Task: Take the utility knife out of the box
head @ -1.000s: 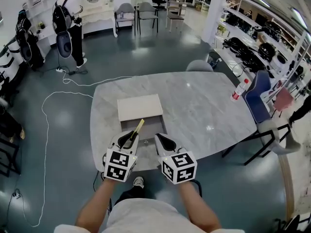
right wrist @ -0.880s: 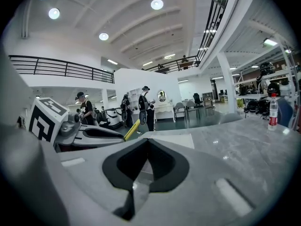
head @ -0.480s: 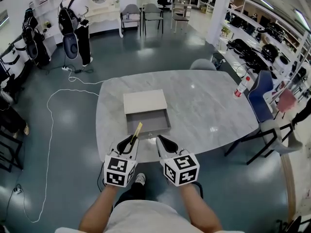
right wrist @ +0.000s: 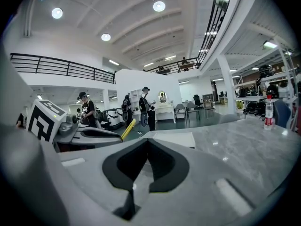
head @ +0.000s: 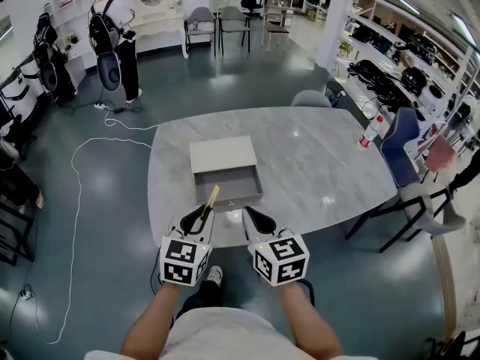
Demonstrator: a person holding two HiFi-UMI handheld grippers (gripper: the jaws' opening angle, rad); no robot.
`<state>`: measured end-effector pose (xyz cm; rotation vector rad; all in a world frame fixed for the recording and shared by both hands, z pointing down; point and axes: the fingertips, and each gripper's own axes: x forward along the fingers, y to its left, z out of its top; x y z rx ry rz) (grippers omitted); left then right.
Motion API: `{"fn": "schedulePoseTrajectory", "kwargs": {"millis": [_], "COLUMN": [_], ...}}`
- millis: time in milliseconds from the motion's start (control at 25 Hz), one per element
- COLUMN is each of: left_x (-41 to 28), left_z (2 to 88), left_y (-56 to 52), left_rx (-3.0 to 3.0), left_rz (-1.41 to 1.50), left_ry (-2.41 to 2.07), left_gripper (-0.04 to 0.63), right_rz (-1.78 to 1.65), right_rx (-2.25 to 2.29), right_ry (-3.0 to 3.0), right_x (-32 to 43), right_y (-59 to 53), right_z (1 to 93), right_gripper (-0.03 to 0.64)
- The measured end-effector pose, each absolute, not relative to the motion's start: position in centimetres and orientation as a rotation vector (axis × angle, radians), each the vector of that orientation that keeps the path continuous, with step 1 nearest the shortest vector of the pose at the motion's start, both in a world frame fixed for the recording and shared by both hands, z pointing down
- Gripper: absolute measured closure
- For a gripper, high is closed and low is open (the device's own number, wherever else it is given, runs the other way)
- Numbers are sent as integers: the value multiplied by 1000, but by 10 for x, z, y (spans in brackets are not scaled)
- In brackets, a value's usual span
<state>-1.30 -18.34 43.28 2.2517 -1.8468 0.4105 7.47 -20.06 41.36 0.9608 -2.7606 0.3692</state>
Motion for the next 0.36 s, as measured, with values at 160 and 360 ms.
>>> {"fn": "schedulePoseTrajectory", "kwargs": {"millis": [160, 360], "left_x": [-12, -14], "left_z": [432, 429], "left_y": [-185, -186], "left_rx": [2253, 2259], "left_rz": [411, 409], "left_ry": [-1851, -1853], "left_gripper": [535, 535], "right_rz": [363, 355], "right_rx": [957, 956], "right_ry": [-2765, -2769], "right_x": [75, 72], "right_y": [-202, -202], "right_z": [413, 411], "right_gripper": [612, 612]}}
